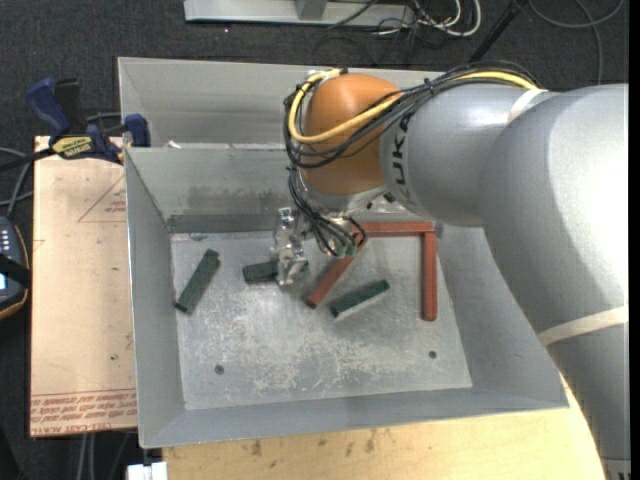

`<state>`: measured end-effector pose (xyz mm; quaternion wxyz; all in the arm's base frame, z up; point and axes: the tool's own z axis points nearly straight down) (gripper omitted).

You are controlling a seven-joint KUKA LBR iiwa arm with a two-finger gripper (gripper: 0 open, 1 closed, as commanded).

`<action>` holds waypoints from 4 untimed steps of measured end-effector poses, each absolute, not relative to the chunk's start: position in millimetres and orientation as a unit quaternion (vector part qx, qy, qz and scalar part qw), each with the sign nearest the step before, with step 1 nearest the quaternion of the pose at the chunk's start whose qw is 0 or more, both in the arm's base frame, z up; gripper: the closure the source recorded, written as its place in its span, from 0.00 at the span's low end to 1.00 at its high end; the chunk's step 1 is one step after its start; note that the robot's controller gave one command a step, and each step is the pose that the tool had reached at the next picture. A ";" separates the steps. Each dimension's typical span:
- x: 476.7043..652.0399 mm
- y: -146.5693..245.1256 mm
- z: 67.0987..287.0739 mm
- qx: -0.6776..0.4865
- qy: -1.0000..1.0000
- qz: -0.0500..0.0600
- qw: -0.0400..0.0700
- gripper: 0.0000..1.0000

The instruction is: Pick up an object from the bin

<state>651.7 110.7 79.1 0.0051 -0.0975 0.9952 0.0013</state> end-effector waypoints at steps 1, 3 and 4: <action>651.7 110.7 79.1 -0.097 0.995 0.001 0.005 1.00; 645.9 107.3 145.9 -0.083 0.997 0.001 0.001 1.00; 642.6 104.1 244.1 -0.086 0.996 0.001 0.002 1.00</action>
Offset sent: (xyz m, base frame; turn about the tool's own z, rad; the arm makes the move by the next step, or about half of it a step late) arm 0.0042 0.0147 0.0506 0.0055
